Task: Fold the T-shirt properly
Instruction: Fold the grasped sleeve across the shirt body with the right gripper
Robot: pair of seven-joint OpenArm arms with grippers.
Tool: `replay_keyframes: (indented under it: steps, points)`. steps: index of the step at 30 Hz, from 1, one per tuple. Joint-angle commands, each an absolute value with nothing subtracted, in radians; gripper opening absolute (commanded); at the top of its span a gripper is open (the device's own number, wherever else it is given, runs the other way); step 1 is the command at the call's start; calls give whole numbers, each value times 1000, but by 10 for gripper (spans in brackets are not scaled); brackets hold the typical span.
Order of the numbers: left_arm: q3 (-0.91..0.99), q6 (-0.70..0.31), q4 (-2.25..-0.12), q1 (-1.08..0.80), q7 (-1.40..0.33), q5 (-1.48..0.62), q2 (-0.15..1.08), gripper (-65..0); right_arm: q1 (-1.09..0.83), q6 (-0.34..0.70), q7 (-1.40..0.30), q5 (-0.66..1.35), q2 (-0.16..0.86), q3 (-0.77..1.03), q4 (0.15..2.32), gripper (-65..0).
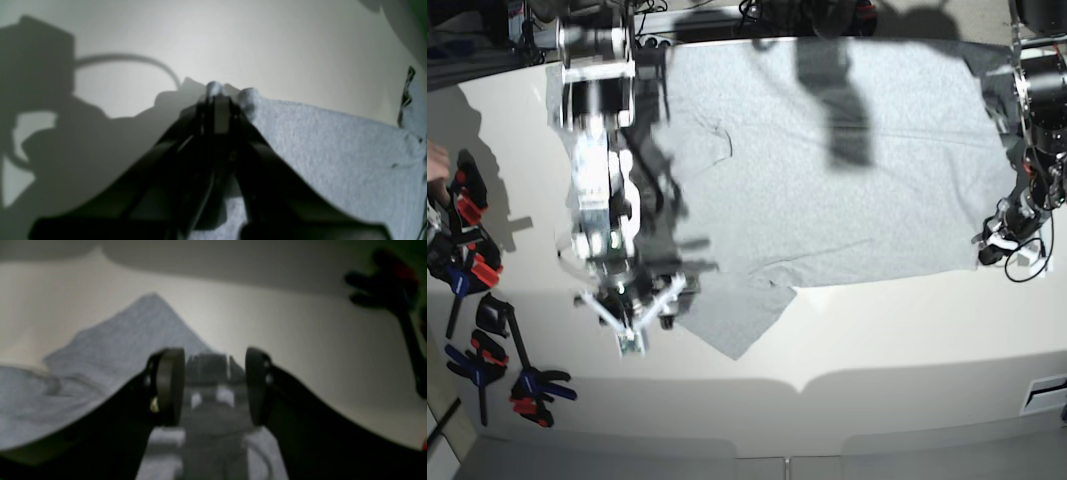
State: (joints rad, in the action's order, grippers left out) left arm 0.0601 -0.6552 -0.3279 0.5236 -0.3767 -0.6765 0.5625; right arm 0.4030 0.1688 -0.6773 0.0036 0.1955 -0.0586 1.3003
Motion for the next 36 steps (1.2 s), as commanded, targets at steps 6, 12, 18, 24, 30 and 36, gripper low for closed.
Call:
replay_keyframes:
  steps: [6, 12, 18, 24, 30, 36]
  points:
    - [58, -648, -335, 535, -388, -656, 571, -650, 743, 204, -649, -53, 205, -52, 728, -375]
    - [58, -649, -335, 535, -396, -656, 551, -650, 904, 233, -582, -126, 214, -52, 282, -375]
    - [58, -649, -335, 535, -395, -657, 546, -650, 864, 237, -583, -153, 216, -52, 234, -395]
    - [58, -648, -335, 535, -388, -657, 546, -650, 845, 256, -568, -148, 216, -52, 237, -650]
    - [58, -648, -337, 535, -271, -656, 546, -650, 846, 255, -569, -87, 215, -52, 313, -650]
    - [58, -648, -404, 535, -260, -656, 546, -650, 848, 254, -568, -71, 216, -52, 399, -650]
